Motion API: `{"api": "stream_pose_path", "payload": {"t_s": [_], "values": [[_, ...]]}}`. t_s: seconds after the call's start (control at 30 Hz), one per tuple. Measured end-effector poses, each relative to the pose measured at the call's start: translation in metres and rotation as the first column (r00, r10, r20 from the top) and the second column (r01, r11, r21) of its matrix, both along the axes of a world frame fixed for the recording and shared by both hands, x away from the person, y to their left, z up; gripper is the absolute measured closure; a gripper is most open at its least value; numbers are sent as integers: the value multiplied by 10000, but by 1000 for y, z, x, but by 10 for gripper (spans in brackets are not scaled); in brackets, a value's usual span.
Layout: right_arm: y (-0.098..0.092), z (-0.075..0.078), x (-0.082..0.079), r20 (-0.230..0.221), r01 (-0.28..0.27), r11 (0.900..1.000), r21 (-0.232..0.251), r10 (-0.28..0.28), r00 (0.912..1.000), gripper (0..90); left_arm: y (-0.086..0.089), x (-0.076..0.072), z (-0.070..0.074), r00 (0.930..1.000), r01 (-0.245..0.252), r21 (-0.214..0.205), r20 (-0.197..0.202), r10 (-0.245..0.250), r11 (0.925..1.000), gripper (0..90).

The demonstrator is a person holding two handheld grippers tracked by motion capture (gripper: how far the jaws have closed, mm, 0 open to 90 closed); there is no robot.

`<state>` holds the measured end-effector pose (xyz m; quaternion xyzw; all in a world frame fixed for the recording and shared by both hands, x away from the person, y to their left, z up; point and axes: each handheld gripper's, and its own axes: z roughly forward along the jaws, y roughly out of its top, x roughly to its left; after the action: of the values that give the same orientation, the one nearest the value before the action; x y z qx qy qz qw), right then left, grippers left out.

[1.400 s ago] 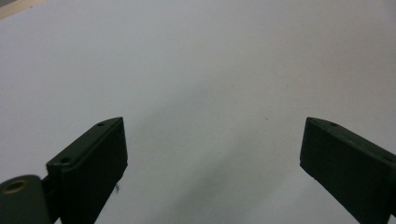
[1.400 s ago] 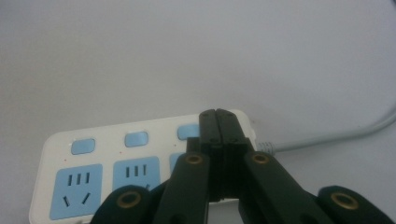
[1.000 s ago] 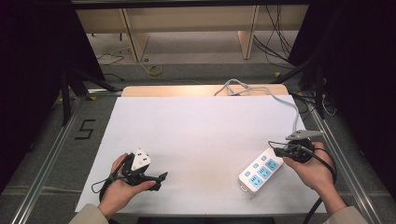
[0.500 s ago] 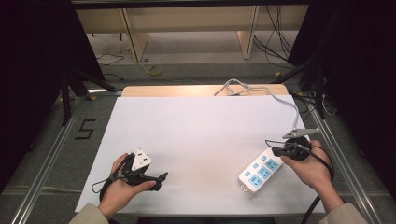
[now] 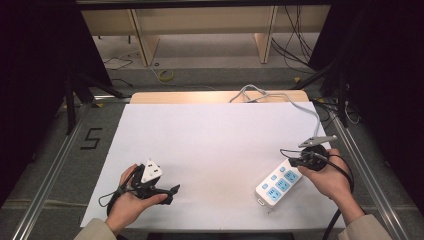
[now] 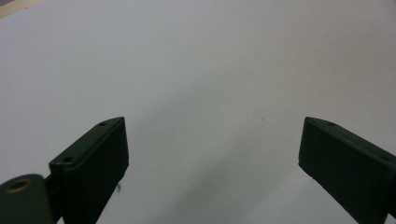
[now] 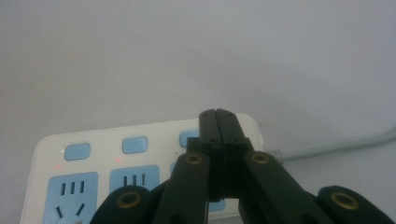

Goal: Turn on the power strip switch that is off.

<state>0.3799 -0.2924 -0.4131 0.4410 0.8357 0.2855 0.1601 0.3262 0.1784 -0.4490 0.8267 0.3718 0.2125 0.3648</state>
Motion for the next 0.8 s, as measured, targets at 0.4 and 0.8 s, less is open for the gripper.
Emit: {"api": "stream_pose_path", "payload": {"t_s": [0.4,0.8], "values": [[3,-3,4,-251,-80,9999,-141,77,9997,900,-1,0,0,10000,42,-4,-29,-42,10000,84],[6,-5,7,-403,-144,9995,-282,132,9991,900,-1,0,0,10000,52,8,-15,-51,10000,85]]}}
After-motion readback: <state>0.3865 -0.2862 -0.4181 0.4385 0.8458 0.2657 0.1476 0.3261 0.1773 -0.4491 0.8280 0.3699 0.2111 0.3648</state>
